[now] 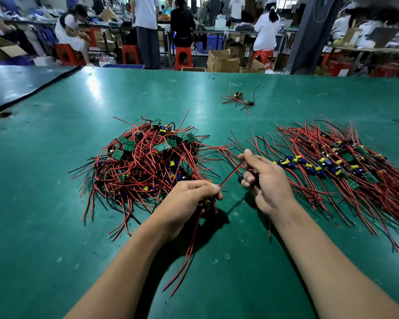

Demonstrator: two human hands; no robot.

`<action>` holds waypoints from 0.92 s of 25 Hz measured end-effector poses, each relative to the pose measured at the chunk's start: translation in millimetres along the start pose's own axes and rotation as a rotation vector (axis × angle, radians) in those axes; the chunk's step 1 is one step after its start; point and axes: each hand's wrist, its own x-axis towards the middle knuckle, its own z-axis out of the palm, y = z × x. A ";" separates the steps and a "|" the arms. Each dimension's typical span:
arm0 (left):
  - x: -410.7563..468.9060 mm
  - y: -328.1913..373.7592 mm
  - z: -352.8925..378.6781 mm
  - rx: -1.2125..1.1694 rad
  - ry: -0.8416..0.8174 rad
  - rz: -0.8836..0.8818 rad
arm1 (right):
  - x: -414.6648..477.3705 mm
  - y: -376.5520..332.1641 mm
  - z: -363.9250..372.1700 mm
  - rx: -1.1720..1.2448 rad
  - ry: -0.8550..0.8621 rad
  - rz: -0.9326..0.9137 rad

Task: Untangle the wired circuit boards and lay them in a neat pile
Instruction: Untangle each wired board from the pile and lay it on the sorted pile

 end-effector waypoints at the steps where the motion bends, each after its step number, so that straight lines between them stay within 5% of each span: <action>1: -0.3 -0.7 0.2 0.017 -0.006 0.010 | 0.0 -3.1 -0.5 0.032 0.009 0.044; 8: 0.2 -3.7 0.6 0.124 -0.042 0.075 | 0.2 -20.0 -6.1 0.385 -0.056 0.481; 15: 1.8 -7.2 0.6 0.146 0.045 0.067 | 1.0 -14.1 -9.2 -0.011 0.003 0.258; 23: 3.9 6.7 3.6 -0.341 0.135 -0.100 | -4.0 -8.9 -5.3 -0.288 0.059 0.081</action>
